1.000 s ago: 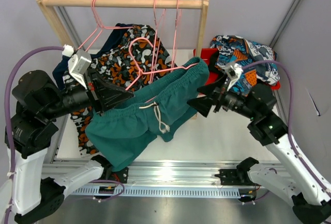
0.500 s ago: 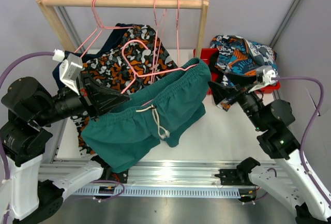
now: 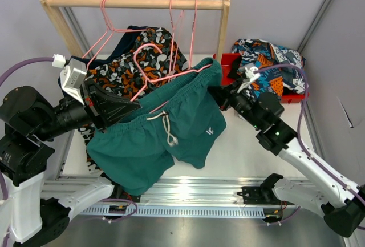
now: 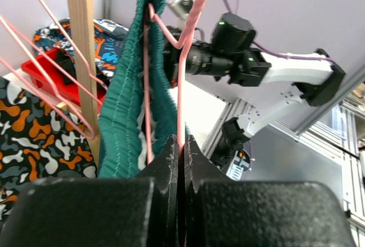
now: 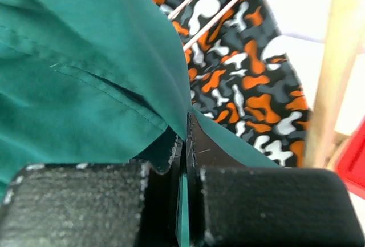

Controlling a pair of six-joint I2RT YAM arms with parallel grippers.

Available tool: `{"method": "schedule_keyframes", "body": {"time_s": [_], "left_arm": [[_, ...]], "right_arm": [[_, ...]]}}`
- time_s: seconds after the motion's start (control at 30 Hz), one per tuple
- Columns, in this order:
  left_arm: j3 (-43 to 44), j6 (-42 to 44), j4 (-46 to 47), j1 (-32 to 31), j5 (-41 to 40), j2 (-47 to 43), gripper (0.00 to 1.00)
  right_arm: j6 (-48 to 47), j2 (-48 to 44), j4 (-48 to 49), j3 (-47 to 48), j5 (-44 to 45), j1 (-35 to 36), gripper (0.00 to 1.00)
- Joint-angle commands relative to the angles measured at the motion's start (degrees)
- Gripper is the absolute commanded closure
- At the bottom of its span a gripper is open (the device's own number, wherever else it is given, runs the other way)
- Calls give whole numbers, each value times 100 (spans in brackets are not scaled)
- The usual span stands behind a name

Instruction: Remove the shorts from the hanger

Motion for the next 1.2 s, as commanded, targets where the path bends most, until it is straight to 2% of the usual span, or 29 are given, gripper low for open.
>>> {"method": "schedule_keyframes", "body": {"time_s": [0.0,0.23,0.3,0.43,0.53,0.63,0.67,0.7,0.77,0.8,0.9,1.0,1.07,1.1,1.13,1.17], "left_arm": [[267,150,278,-106,-340,-42,100],[214,282,40,-229,-736,-42,100],[206,300,22,-238,-771,-77,100],[197,291,14,-265,-833,-94,100],[214,274,14,-273,-842,-94,100],[223,195,92,-282,-877,-42,100],[223,168,145,-273,-912,-33,100],[214,151,189,-273,-965,-24,100],[75,55,469,-273,-1323,-50,100],[74,54,505,-273,-1508,-42,100],[485,211,-334,-273,-2632,326,100],[567,273,-777,-273,-3694,197,100],[365,265,-900,-273,-4092,-197,100],[329,265,-970,-273,-4468,-313,100],[215,265,-1136,-282,-4637,-410,100],[49,256,-1173,-282,-4752,-515,100]], "right_arm": [[-15,-624,362,-38,366,-280,100],[599,-1487,-377,-214,-46,-2351,100],[862,-1514,-351,-320,-310,-2574,100],[1126,-1488,-237,-504,-407,-2593,100],[1311,-1531,-70,-697,-478,-2470,100],[1129,-1488,98,-821,-688,-1813,100],[954,-1436,98,-804,-697,-1471,100],[760,-1374,-59,-708,-410,-589,100],[234,-1147,-244,-593,135,391,100],[118,-1075,-323,-540,355,1188,100],[-181,-961,-447,-120,1671,1993,100],[-532,-943,-728,381,2306,1926,100],[-865,-820,-1103,1162,2658,1523,100],[-937,-594,-1202,1487,2660,1295,100],[-999,-443,-1299,1847,2590,675,100],[-1052,-259,-1509,2634,2268,285,100]]}}
